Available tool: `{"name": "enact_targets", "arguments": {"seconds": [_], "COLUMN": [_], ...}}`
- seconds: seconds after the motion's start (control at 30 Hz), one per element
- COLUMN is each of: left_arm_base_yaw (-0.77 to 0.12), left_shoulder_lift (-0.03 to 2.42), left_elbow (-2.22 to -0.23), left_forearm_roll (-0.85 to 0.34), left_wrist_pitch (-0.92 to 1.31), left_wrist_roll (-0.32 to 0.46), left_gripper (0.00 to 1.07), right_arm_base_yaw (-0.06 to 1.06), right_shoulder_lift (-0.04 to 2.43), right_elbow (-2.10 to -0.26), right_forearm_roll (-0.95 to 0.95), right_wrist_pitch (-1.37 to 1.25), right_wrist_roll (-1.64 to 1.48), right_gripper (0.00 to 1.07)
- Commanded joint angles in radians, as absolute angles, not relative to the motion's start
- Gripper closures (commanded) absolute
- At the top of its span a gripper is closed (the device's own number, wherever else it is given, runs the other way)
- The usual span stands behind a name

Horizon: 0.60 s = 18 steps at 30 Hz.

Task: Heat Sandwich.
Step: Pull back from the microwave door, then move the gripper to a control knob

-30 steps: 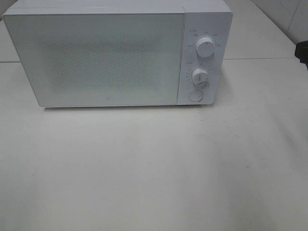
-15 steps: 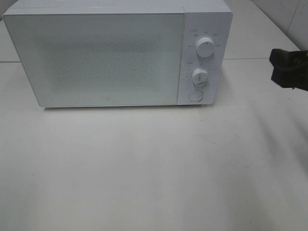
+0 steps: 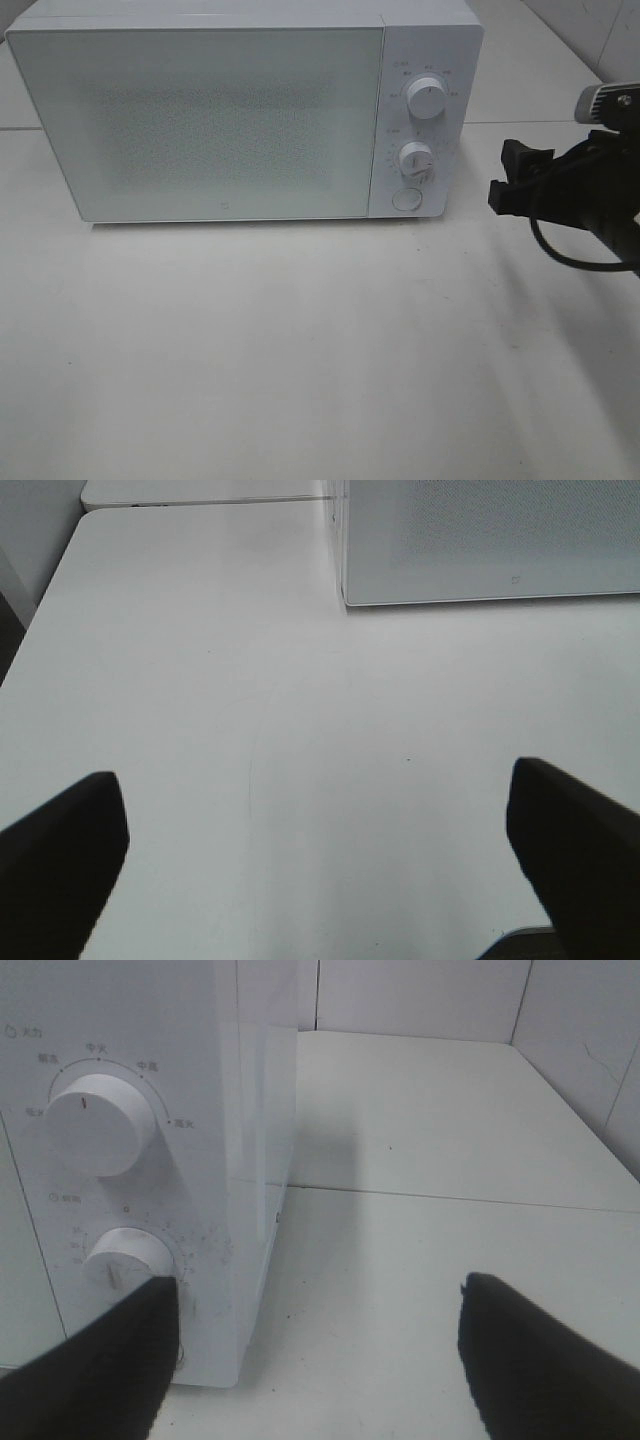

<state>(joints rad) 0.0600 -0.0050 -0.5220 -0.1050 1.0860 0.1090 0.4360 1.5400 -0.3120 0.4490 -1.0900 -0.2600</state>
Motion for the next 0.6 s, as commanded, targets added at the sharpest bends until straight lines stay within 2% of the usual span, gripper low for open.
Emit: {"name": "enact_targets", "arguments": {"seconds": [0.03, 0.33, 0.6], "left_arm_base_yaw": [0.065, 0.065, 0.065], "left_shoulder_lift": [-0.027, -0.027, -0.028], "left_elbow": [-0.518, -0.518, -0.518], "left_forearm_roll": [-0.112, -0.112, -0.112], "left_wrist_pitch": [1.073, 1.073, 1.073], "left_wrist_roll": [0.111, 0.111, 0.112], "left_gripper": [0.09, 0.09, 0.09], "right_arm_base_yaw": [0.483, 0.575, 0.584], "right_shoulder_lift": [1.593, 1.692, 1.786], "right_elbow": [-0.312, -0.342, -0.426], "right_forearm_roll": [0.482, 0.571, 0.584], "right_wrist_pitch": [-1.184, -1.268, -1.266], "right_wrist_roll": [-0.276, -0.276, -0.276], "right_gripper": [0.32, 0.32, 0.32]}}
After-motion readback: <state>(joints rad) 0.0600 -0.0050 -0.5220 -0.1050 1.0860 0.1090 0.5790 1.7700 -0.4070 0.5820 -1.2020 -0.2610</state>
